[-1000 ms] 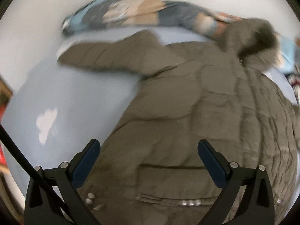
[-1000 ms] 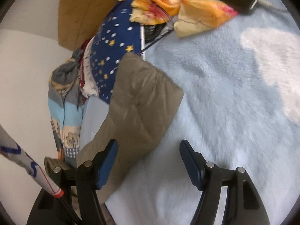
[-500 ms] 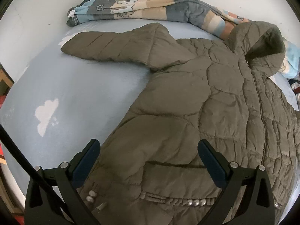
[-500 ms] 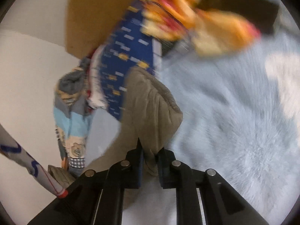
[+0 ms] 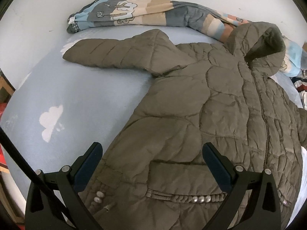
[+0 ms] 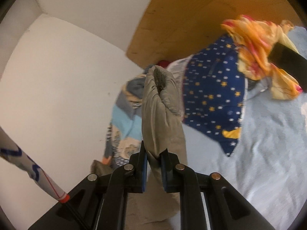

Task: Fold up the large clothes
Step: 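Carry the held sleeve across the jacket body and open the right gripper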

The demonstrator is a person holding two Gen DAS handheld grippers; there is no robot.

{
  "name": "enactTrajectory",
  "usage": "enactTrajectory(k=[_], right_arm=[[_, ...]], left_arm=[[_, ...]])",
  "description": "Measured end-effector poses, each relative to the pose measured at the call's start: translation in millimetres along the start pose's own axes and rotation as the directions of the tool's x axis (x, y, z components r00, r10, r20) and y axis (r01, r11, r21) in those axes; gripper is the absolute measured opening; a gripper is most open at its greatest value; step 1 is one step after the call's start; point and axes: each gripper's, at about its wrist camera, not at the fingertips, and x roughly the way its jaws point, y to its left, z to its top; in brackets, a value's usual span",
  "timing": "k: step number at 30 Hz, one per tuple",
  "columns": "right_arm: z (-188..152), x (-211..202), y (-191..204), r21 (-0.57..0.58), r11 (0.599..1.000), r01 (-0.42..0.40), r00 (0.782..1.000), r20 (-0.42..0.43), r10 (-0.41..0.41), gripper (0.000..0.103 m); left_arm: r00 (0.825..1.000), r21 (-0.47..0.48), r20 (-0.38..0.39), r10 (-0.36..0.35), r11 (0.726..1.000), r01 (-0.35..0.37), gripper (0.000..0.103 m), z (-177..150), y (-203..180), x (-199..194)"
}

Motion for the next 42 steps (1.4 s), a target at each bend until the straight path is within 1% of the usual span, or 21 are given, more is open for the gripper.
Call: enactTrajectory(k=[5, 10, 15, 17, 18, 20, 24, 26, 27, 29, 30, 31, 34, 35, 36, 37, 39, 40, 41, 42], right_arm=[[-9, -5, 34, 0.002, 0.997, -0.079, 0.997, -0.015, 0.079, 0.013], [-35, -2, 82, -0.036, 0.985, -0.171, 0.984, -0.062, 0.169, 0.013], [-80, 9, 135, -0.088, 0.961, -0.260, 0.958, -0.149, 0.246, 0.013], [-106, 17, 158, -0.127, 0.948, -0.291, 0.945, -0.194, 0.264, 0.013], [-122, 22, 170, -0.164, 0.940, -0.297, 0.941, -0.217, 0.260, 0.013], [-150, 32, 185, -0.214, 0.929, -0.301, 0.935, -0.257, 0.244, 0.013], [-222, 63, 207, -0.257, 0.910, -0.326, 0.896, -0.390, 0.211, 0.013], [-257, 75, 215, -0.275, 0.898, -0.344, 0.871, -0.449, 0.197, 0.013], [-278, 82, 220, -0.287, 0.889, -0.357, 0.856, -0.482, 0.188, 0.013], [-309, 92, 224, -0.310, 0.875, -0.373, 0.832, -0.529, 0.167, 0.013], [-330, 99, 226, -0.316, 0.870, -0.378, 0.815, -0.560, 0.150, 0.013], [-345, 106, 224, -0.318, 0.870, -0.377, 0.802, -0.582, 0.135, 0.013], [-391, 124, 219, -0.374, 0.851, -0.368, 0.773, -0.631, 0.057, 0.013], [-404, 129, 214, -0.381, 0.851, -0.361, 0.761, -0.649, 0.032, 0.013], [-420, 136, 208, -0.380, 0.854, -0.357, 0.738, -0.674, 0.008, 0.013], [-429, 142, 202, -0.391, 0.850, -0.354, 0.724, -0.690, -0.016, 0.013], [-454, 148, 195, -0.459, 0.819, -0.343, 0.713, -0.696, -0.091, 0.013], [-465, 150, 192, -0.481, 0.809, -0.336, 0.703, -0.700, -0.124, 0.015], [-471, 152, 188, -0.493, 0.806, -0.329, 0.694, -0.705, -0.148, 0.015], [-477, 156, 184, -0.503, 0.802, -0.323, 0.683, -0.710, -0.170, 0.020]], left_arm=[[1.000, 0.015, 0.000, -0.017, 1.000, 0.017, 0.103, -1, -2, 0], [1.000, 0.034, 0.016, -0.024, 0.999, 0.024, 0.103, -2, -4, -4], [0.999, 0.042, 0.025, -0.037, 0.999, 0.035, 0.103, -2, 1, -9], [0.999, 0.042, 0.027, -0.044, 0.998, 0.043, 0.103, -2, 5, -11], [0.999, 0.041, 0.027, -0.044, 0.998, 0.043, 0.103, -3, 6, -11], [0.998, 0.037, 0.025, -0.050, 0.998, 0.049, 0.103, -3, 10, -12], [0.998, 0.026, 0.022, -0.059, 0.998, 0.058, 0.103, -3, 15, -14], [0.998, 0.026, 0.022, -0.061, 0.998, 0.060, 0.103, -3, 17, -14], [0.998, 0.028, 0.021, -0.059, 0.998, 0.059, 0.103, -3, 17, -14], [0.998, 0.029, 0.016, -0.059, 0.998, 0.058, 0.103, -3, 18, -13], [0.998, 0.029, 0.013, -0.059, 0.998, 0.058, 0.103, -3, 19, -13], [0.998, 0.028, 0.010, -0.059, 0.998, 0.059, 0.103, -3, 20, -13], [0.998, 0.020, 0.004, -0.060, 0.998, 0.060, 0.103, -2, 23, -11], [0.998, 0.019, 0.000, -0.062, 0.998, 0.062, 0.103, -2, 24, -11], [0.998, 0.019, -0.003, -0.064, 0.998, 0.065, 0.103, -2, 23, -10], [0.998, 0.019, -0.006, -0.066, 0.998, 0.066, 0.103, -3, 23, -10], [0.998, 0.021, -0.008, -0.068, 0.997, 0.068, 0.103, -2, 22, -10], [0.998, 0.023, -0.008, -0.069, 0.997, 0.069, 0.103, -1, 22, -10], [0.998, 0.026, -0.007, -0.068, 0.997, 0.068, 0.103, -2, 21, -11], [0.998, 0.029, -0.005, -0.066, 0.997, 0.066, 0.103, -2, 21, -11]])
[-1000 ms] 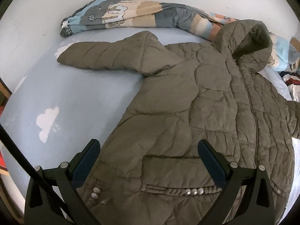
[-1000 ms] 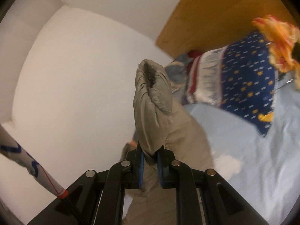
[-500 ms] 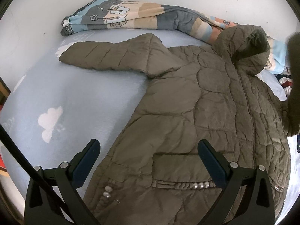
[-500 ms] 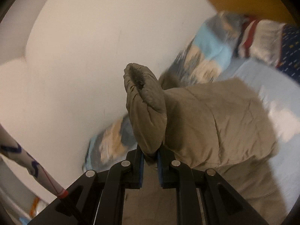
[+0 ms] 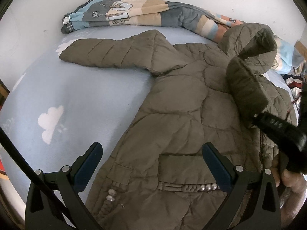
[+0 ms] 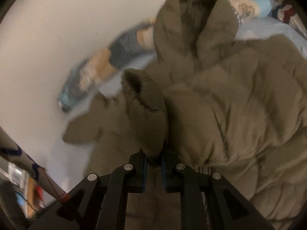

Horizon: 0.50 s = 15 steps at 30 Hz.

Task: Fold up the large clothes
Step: 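Carry the held sleeve across the jacket body and open the right gripper, then move the left tool toward the other sleeve cuff of the jacket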

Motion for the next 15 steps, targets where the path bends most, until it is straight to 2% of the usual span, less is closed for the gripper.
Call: enactTrajectory(k=[3, 4, 5, 6, 7, 10, 12, 13, 15], right_arm=[[1, 8, 2, -0.025, 0.999, 0.021, 0.999, -0.033, -0.022, 0.025], [3, 5, 5, -0.026, 1.000, -0.013, 0.999, -0.048, 0.012, 0.036], [5, 2, 7, -0.020, 0.999, -0.047, 0.997, -0.055, 0.046, 0.053], [7, -3, 12, -0.017, 0.997, -0.073, 0.996, -0.053, 0.072, 0.060], [9, -12, 17, -0.031, 0.995, -0.091, 0.995, -0.033, 0.090, 0.062], [14, -35, 18, -0.059, 0.995, -0.076, 0.996, 0.053, 0.079, 0.062], [23, -52, 1, -0.001, 1.000, -0.012, 0.992, 0.127, 0.012, 0.062], [25, -56, -9, 0.027, 0.999, 0.022, 0.990, 0.136, -0.026, 0.062], [27, -50, -33, 0.082, 0.989, 0.120, 0.987, 0.094, -0.127, 0.062]], left_arm=[[1.000, -0.002, -0.001, 0.000, 1.000, 0.000, 0.103, -1, 0, 0], [1.000, -0.005, -0.002, 0.001, 1.000, -0.001, 0.103, -1, 0, 0], [1.000, -0.009, -0.005, 0.000, 1.000, 0.000, 0.103, -1, 0, 0], [1.000, -0.012, -0.006, -0.002, 1.000, 0.001, 0.103, -1, 0, 1], [1.000, -0.013, -0.007, -0.002, 1.000, 0.002, 0.103, -1, 0, 0], [1.000, -0.004, -0.009, 0.003, 1.000, -0.003, 0.103, -1, 0, 0], [1.000, -0.006, -0.013, 0.005, 1.000, -0.005, 0.103, -1, 3, 2], [1.000, -0.010, -0.017, 0.004, 1.000, -0.005, 0.103, -1, 4, 2], [1.000, -0.017, -0.026, 0.006, 1.000, -0.006, 0.103, 0, 7, 4]])
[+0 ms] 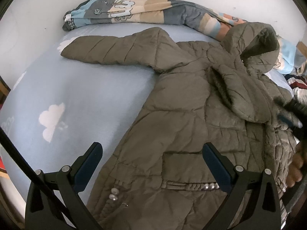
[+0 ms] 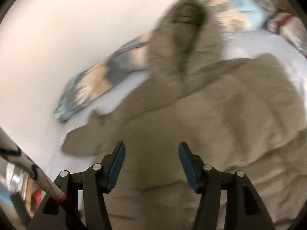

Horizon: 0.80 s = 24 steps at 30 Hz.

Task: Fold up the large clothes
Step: 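Move the left tool toward the other sleeve cuff of the jacket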

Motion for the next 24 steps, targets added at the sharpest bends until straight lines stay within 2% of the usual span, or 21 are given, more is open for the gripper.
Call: enactTrajectory(k=[1, 3, 5, 8, 10, 14, 16, 17, 20, 21, 23, 24], right_arm=[[0, 12, -11, 0.017, 0.999, 0.049, 0.997, -0.053, -0.048, 0.062], [-9, 33, -22, 0.019, 0.996, 0.083, 0.983, -0.166, -0.078, 0.062], [-14, 30, -18, 0.006, 0.995, 0.096, 0.983, -0.159, -0.094, 0.062], [-9, 8, -8, 0.016, 0.999, 0.030, 0.989, -0.149, -0.028, 0.064], [-8, -15, -6, 0.027, 1.000, -0.003, 0.993, -0.120, 0.006, 0.064], [-9, -69, -12, 0.004, 1.000, -0.012, 0.998, -0.062, 0.012, 0.064], [-13, -101, -26, -0.004, 1.000, 0.001, 0.999, -0.037, -0.001, 0.064], [-18, -117, -37, -0.003, 1.000, 0.004, 1.000, -0.028, -0.004, 0.064], [-36, -158, -70, 0.015, 1.000, 0.024, 1.000, 0.010, -0.024, 0.064], [-47, -173, -84, 0.015, 0.999, 0.040, 0.999, 0.018, -0.040, 0.064], [-71, -199, -113, 0.005, 0.996, 0.091, 0.996, 0.016, -0.091, 0.067], [-82, -207, -127, 0.005, 0.992, 0.124, 0.992, 0.003, -0.124, 0.067]], left_arm=[[1.000, -0.004, -0.006, -0.001, 1.000, 0.001, 0.103, 0, 2, 1], [1.000, -0.011, -0.025, -0.007, 1.000, 0.007, 0.103, 1, 4, 1], [0.999, -0.026, -0.038, -0.015, 1.000, 0.014, 0.103, 3, 11, -1], [0.998, -0.049, -0.051, -0.023, 0.999, 0.020, 0.103, 3, 22, -4], [0.998, -0.061, -0.059, -0.021, 0.998, 0.018, 0.103, 1, 34, -6], [0.991, -0.100, -0.122, -0.057, 0.994, 0.045, 0.103, -7, 68, 1], [0.981, -0.146, -0.164, -0.101, 0.986, 0.077, 0.103, -13, 88, 8], [0.966, -0.176, -0.204, -0.157, 0.977, 0.122, 0.103, -19, 100, 14], [0.945, -0.219, -0.227, -0.237, 0.957, 0.188, 0.101, -35, 119, 21], [0.938, -0.221, -0.233, -0.256, 0.953, 0.205, 0.098, -40, 122, 22], [0.909, -0.248, -0.253, -0.332, 0.930, 0.271, 0.076, -52, 128, 29], [0.899, -0.249, -0.263, -0.351, 0.925, 0.288, 0.076, -58, 127, 32]])
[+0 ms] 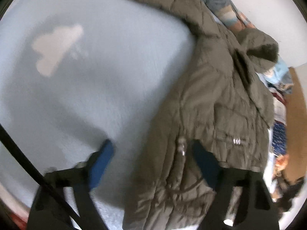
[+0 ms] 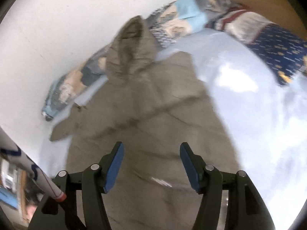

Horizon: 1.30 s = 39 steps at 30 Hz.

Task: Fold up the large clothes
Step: 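Move the left tool toward the other sleeve cuff of the jacket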

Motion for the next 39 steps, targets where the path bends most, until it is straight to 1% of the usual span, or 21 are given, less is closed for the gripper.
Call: enactTrajectory(k=[2, 4, 6, 8, 11, 13, 14, 15, 16, 18, 21, 24, 26, 28, 29, 30, 31, 33, 34, 37, 39], right_arm=[[-25, -8, -36, 0.044, 0.997, 0.061, 0.998, -0.027, -0.059, 0.067], [-44, -14, -70, 0.120, 0.989, 0.086, 0.995, -0.069, -0.078, 0.067], [-63, -13, -97, 0.213, 0.975, 0.070, 0.992, -0.118, -0.046, 0.067], [-75, -10, -109, 0.252, 0.966, 0.056, 0.988, -0.152, -0.017, 0.067], [-91, -1, -117, 0.294, 0.955, 0.041, 0.980, -0.198, 0.019, 0.067], [-96, 7, -116, 0.312, 0.950, -0.001, 0.975, -0.212, 0.071, 0.066], [-98, 11, -114, 0.326, 0.944, -0.055, 0.970, -0.207, 0.128, 0.051], [-98, 12, -110, 0.313, 0.947, -0.075, 0.968, -0.206, 0.144, 0.031], [-95, 10, -106, 0.279, 0.958, -0.061, 0.972, -0.200, 0.120, 0.023], [-92, 4, -101, 0.249, 0.968, -0.040, 0.979, -0.182, 0.087, 0.015], [-88, -10, -101, 0.203, 0.978, 0.049, 0.989, -0.150, -0.019, 0.012], [-84, -16, -112, 0.212, 0.970, 0.116, 0.987, -0.136, -0.088, 0.012], [-82, -18, -121, 0.236, 0.963, 0.132, 0.985, -0.141, -0.100, 0.013], [-81, -21, -128, 0.280, 0.950, 0.135, 0.985, -0.147, -0.096, 0.023], [-80, -22, -129, 0.289, 0.944, 0.157, 0.982, -0.150, -0.117, 0.033], [-80, -25, -129, 0.293, 0.937, 0.189, 0.977, -0.151, -0.150, 0.048], [-78, -32, -128, 0.292, 0.930, 0.223, 0.973, -0.129, -0.193, 0.053], [-71, -45, -118, 0.273, 0.928, 0.254, 0.967, -0.072, -0.244, 0.053], [-64, -57, -106, 0.244, 0.928, 0.281, 0.957, -0.003, -0.288, 0.053], [-45, -79, -73, 0.172, 0.953, 0.250, 0.948, 0.156, -0.277, 0.054], [-35, -85, -46, 0.109, 0.961, 0.252, 0.938, 0.218, -0.271, 0.053]], left_arm=[[0.999, 0.048, 0.026, 0.022, 0.999, -0.024, 0.073, -8, -6, -1], [0.999, 0.089, 0.031, 0.027, 0.996, -0.029, 0.068, -14, -13, -2], [1.000, 0.122, 0.022, 0.004, 0.993, -0.007, 0.065, -21, -22, -3], [1.000, 0.153, 0.021, 0.009, 0.988, -0.012, 0.065, -28, -30, -3], [0.999, 0.184, 0.037, 0.021, 0.983, -0.027, 0.065, -33, -36, -5], [0.999, 0.190, 0.040, 0.017, 0.982, -0.025, 0.063, -35, -36, -5], [0.999, 0.199, 0.043, 0.012, 0.980, -0.021, 0.059, -37, -38, -7], [0.999, 0.208, 0.043, 0.006, 0.978, -0.015, 0.058, -40, -39, -9], [0.999, 0.220, 0.044, 0.001, 0.975, -0.010, 0.056, -43, -39, -12], [0.999, 0.238, 0.044, -0.005, 0.971, -0.006, 0.056, -52, -46, -16], [0.999, 0.246, 0.010, -0.034, 0.969, 0.030, 0.056, -65, -56, -14], [1.000, 0.310, 0.010, -0.013, 0.951, 0.010, 0.056, -92, -71, -14], [0.999, 0.309, 0.033, 0.010, 0.951, -0.019, 0.056, -98, -72, -18], [0.999, 0.268, 0.047, 0.011, 0.963, -0.023, 0.057, -91, -68, -21], [0.998, 0.231, 0.068, 0.005, 0.973, -0.021, 0.057, -87, -61, -29], [0.995, 0.194, 0.100, -0.008, 0.981, -0.012, 0.057, -82, -53, -38], [0.993, 0.173, 0.121, -0.013, 0.985, -0.008, 0.059, -84, -47, -47], [0.985, 0.126, 0.168, -0.031, 0.992, 0.009, 0.061, -75, -41, -60], [0.982, 0.114, 0.186, -0.042, 0.993, 0.021, 0.062, -72, -40, -66], [0.976, 0.108, 0.211, -0.060, 0.993, 0.038, 0.065, -64, -46, -73], [0.975, 0.124, 0.212, -0.066, 0.991, 0.040, 0.065, -55, -60, -74]])
